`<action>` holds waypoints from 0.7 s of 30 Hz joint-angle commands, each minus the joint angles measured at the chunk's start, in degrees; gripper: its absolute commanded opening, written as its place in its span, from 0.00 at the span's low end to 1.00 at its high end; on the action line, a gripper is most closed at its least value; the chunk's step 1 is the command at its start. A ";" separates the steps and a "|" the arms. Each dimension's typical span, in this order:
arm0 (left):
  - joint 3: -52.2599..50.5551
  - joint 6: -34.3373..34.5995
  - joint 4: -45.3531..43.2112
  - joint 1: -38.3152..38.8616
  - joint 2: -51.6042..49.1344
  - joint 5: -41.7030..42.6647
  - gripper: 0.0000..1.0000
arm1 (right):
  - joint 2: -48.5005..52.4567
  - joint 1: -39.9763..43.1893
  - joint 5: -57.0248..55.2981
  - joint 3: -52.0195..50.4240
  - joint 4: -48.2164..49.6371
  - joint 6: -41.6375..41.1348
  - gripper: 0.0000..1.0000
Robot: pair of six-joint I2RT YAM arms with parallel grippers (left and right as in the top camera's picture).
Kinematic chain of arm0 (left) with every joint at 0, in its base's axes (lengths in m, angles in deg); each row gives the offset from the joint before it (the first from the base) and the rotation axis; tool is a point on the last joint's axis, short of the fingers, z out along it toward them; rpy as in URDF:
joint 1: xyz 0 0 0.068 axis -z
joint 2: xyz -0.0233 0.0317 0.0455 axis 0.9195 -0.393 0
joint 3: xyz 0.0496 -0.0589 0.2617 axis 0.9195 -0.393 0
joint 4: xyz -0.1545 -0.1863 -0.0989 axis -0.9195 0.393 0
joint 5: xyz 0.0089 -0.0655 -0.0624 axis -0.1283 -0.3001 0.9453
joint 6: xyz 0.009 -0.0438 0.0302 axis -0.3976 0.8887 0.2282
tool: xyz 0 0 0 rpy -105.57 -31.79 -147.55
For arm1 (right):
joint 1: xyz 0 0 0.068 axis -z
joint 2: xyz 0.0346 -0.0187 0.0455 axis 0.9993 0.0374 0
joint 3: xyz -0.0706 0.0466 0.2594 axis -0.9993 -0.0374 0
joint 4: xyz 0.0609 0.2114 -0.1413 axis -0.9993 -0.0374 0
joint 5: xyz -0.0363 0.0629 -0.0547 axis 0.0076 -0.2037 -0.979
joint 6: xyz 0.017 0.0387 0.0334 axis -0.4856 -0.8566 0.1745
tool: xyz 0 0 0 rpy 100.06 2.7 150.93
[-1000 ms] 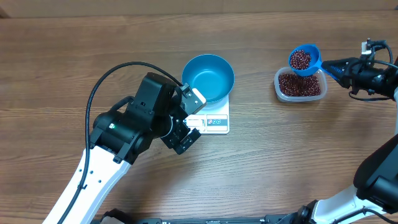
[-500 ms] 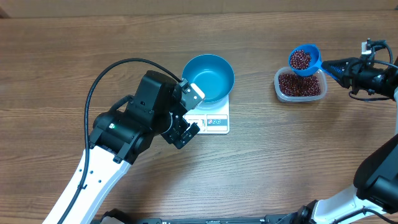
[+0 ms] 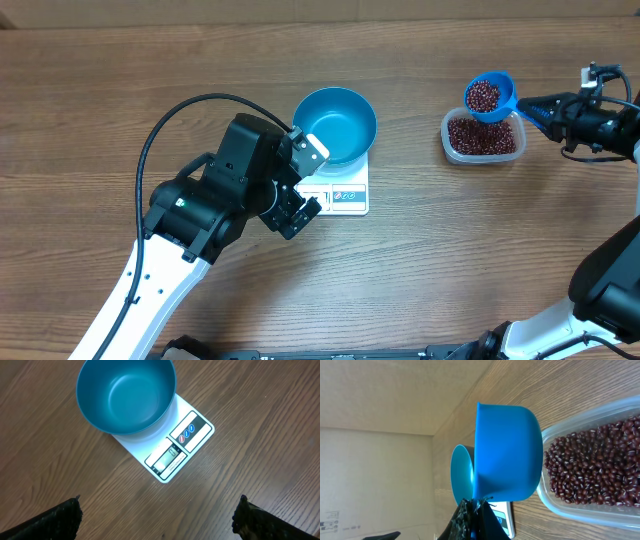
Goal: Scoop item into bowl and weigh 150g on scale
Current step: 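Lift the left gripper back from the scale buttons, then carry the full blue scoop with the right gripper over the teal bowl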
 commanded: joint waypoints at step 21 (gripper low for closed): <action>1.29 -1.05 -0.24 -0.39 0.15 -0.37 1.00 | 0.20 -12.81 -2.32 15.63 -10.08 0.33 0.04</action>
